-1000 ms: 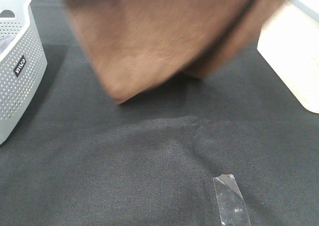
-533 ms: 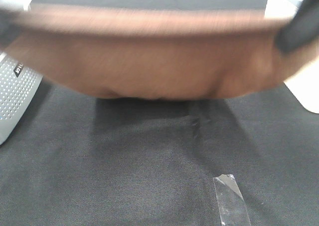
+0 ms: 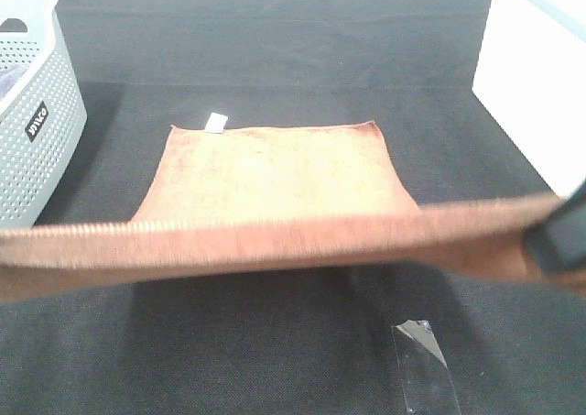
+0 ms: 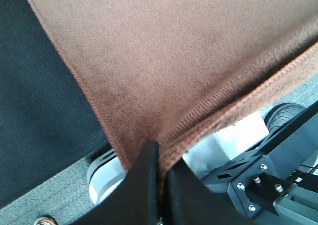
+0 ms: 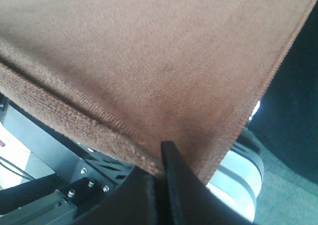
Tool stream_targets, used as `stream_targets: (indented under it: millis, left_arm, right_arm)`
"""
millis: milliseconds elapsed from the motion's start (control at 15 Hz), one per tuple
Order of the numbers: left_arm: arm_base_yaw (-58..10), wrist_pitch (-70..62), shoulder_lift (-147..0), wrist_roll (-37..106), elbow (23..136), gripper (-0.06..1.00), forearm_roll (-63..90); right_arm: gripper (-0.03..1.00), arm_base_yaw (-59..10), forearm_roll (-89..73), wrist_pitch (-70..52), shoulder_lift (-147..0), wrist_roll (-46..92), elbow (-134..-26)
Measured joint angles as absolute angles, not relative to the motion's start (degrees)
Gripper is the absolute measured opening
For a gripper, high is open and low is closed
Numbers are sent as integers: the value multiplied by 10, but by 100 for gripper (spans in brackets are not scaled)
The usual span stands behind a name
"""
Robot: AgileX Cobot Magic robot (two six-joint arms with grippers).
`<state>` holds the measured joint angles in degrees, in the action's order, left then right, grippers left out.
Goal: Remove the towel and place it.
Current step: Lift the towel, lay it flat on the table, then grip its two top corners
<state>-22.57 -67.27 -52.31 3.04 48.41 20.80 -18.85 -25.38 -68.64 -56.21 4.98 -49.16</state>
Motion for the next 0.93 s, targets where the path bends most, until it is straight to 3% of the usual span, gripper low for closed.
stream_targets:
  millis: [467, 933]
  left_arm:
    - [-226, -670, -551, 71, 478, 0, 248]
    - [-226, -673, -552, 62, 308, 0, 327]
  right_arm:
    - [0, -189, -213, -682, -564, 48, -462]
    - [0, -188, -292, -686, -516, 23, -303]
